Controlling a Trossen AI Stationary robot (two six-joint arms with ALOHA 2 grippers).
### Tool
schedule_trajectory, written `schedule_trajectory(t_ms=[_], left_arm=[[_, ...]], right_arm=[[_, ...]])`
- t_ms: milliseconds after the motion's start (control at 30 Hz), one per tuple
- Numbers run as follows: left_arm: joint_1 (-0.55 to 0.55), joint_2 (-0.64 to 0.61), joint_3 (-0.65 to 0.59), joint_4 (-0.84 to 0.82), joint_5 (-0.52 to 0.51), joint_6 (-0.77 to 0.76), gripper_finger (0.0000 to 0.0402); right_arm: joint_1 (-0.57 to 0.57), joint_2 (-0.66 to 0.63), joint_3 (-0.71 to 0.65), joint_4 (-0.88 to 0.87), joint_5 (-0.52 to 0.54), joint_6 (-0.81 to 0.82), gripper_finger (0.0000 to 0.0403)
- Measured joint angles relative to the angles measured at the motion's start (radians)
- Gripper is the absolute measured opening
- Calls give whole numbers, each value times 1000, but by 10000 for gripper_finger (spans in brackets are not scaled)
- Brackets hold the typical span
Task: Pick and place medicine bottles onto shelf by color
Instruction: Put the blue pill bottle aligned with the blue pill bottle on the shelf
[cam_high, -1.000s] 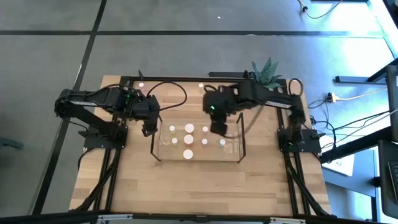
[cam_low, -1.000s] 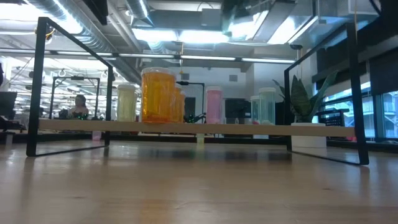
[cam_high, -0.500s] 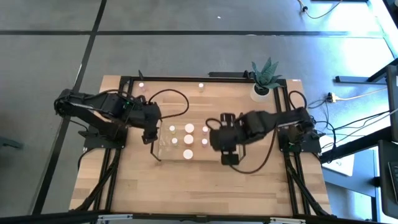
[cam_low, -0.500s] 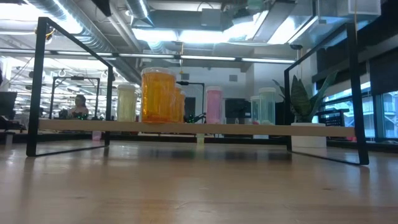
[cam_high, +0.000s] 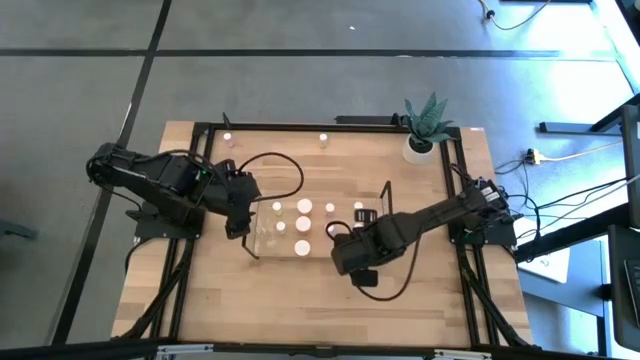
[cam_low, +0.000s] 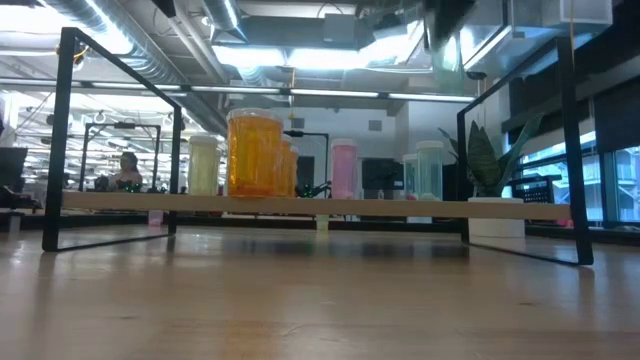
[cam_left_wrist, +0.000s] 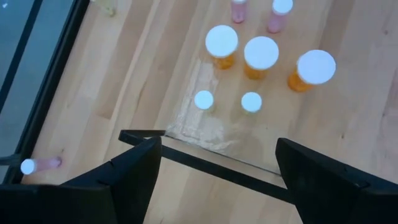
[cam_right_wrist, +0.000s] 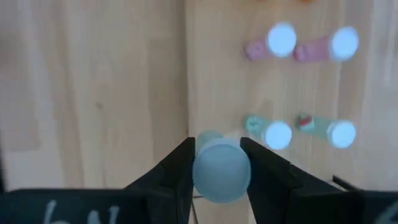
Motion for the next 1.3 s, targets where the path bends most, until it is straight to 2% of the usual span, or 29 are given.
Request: schedule_trajectory(t_ms=[267,433,733,833,900,1000,1100,1300], left_arm=[[2,0,0,0,0,-2,309],[2,0,0,0,0,-2,309],[2,0,0,34,-1,-4,309],[2,0,0,42,-1,-4,309],[2,0,0,47,-1,-3,309],[3,0,0,53,-1,-3,309],[11,0,0,53,-1,-3,309],[36,0,0,54,-1,5,309]], right_arm=[[-13,0,-109,173,-34,-28,121],[-18,-22,-132,97,-33,-9,121],[-20,-185,-132,53,121,-35,121],[-20,-264,-208,83,165,-26,121],[-26,-324,-299,174,164,-12,121],[-38,-403,-420,330,155,23,121],[-46,-438,-493,405,118,21,121],[-61,-420,-534,479,-48,-37,121]])
